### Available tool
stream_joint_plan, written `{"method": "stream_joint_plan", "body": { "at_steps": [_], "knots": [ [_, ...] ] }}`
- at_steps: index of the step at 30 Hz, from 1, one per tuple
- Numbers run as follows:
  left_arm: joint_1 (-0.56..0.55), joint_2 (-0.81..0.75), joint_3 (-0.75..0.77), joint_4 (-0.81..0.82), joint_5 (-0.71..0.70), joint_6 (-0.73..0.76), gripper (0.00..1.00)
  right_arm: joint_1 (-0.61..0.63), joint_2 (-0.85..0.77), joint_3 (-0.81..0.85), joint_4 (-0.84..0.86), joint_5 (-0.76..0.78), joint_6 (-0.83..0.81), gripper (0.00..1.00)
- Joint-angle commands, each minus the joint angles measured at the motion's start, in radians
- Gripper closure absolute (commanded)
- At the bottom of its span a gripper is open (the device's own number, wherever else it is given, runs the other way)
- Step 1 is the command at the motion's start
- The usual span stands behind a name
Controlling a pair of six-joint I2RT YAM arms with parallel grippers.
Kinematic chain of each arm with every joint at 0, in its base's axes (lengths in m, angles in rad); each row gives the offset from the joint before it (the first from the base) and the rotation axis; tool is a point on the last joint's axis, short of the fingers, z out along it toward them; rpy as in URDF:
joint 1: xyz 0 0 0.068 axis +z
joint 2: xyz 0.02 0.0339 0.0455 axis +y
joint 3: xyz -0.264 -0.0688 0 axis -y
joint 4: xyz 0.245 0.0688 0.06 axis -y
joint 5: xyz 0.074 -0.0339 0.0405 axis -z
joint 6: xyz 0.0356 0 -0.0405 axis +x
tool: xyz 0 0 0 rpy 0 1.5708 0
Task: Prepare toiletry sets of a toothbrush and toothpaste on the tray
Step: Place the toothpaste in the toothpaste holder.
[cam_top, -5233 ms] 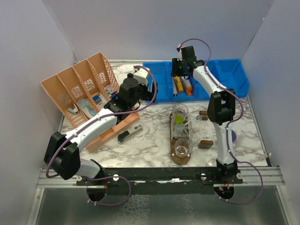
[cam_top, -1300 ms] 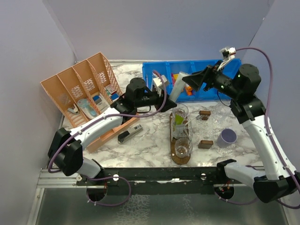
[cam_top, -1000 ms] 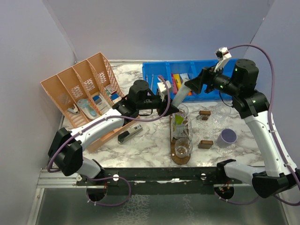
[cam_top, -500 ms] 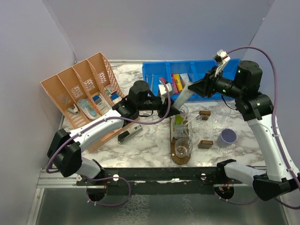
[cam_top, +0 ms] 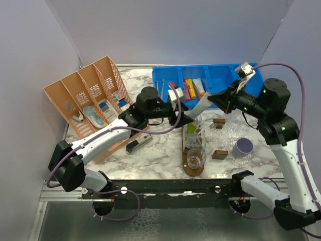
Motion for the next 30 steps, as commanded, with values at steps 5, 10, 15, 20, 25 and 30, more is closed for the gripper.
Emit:
{"method": "stream_joint_plan", "body": {
  "at_steps": [5, 10, 15, 20, 25, 30],
  "knots": [
    [0.008, -0.086, -0.026, 0.036, -0.333, -0.019, 0.25, -0.004, -0.206, -0.033, 0.017, 0.496, -0.028, 0.99],
    [0.007, -0.109, -0.037, 0.012, -0.561, -0.034, 0.23, -0.004, -0.327, -0.122, 0.031, 0.739, -0.086, 0.99],
    [0.01, -0.115, -0.033, -0.021, -0.692, -0.055, 0.23, -0.003, -0.399, -0.218, 0.014, 0.932, -0.072, 0.99],
    [0.01, -0.112, -0.042, -0.014, -0.711, -0.07, 0.23, -0.004, -0.426, -0.332, 0.062, 0.92, -0.021, 0.99],
    [0.009, -0.111, -0.041, -0.017, -0.721, -0.065, 0.23, -0.004, -0.415, -0.424, 0.083, 0.882, -0.015, 0.99],
    [0.011, -0.114, -0.041, -0.02, -0.733, -0.061, 0.22, -0.003, -0.422, -0.489, 0.142, 0.758, -0.07, 0.99]
  ]
}}
